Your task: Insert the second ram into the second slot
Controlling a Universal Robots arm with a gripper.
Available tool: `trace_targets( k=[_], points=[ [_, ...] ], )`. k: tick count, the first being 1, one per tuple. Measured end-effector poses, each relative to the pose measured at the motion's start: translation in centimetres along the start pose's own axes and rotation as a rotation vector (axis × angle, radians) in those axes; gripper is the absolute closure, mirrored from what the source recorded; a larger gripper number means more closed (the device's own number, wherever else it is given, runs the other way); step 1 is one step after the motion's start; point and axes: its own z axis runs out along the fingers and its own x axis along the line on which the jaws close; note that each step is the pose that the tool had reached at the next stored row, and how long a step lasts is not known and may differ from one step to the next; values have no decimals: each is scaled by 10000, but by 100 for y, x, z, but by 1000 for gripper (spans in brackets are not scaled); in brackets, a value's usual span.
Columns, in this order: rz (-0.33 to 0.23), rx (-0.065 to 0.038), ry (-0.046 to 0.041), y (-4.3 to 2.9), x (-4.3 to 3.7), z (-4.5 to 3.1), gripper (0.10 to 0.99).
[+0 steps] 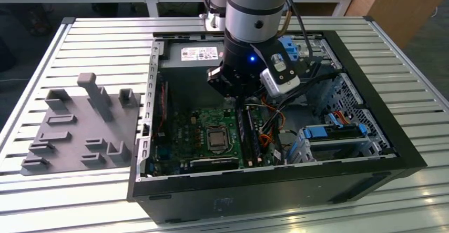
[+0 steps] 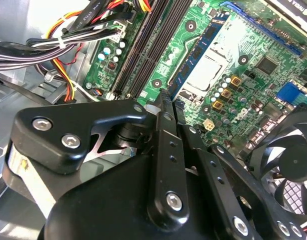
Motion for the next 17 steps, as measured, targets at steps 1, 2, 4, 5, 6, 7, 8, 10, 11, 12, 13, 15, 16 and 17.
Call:
trace_targets(
  k=[1, 2, 4, 5, 6, 7, 8, 10, 11, 12, 13, 15, 16, 17],
  points=[
    [0, 0, 0, 0, 0, 2, 949],
    [0, 0, 0, 0, 0, 4, 949],
    [0, 0, 0, 0, 0, 8, 949],
    [0, -2, -1, 0, 0, 12, 949],
    [0, -2, -1, 0, 0, 16, 949],
    [0, -2, -1, 0, 0, 20, 949],
    [0, 0, 0, 0, 0, 23, 949],
    [1, 1, 0, 0, 1, 30, 949],
    [0, 3, 1, -1, 0, 31, 949],
    [0, 5, 1, 0, 0, 32, 949],
    [0, 3, 0, 0, 0, 34, 949],
    [0, 7, 0, 0, 0, 35, 949],
    [0, 8, 0, 0, 0, 36, 949],
    [0, 7, -1, -2, 0, 37, 949]
  ],
)
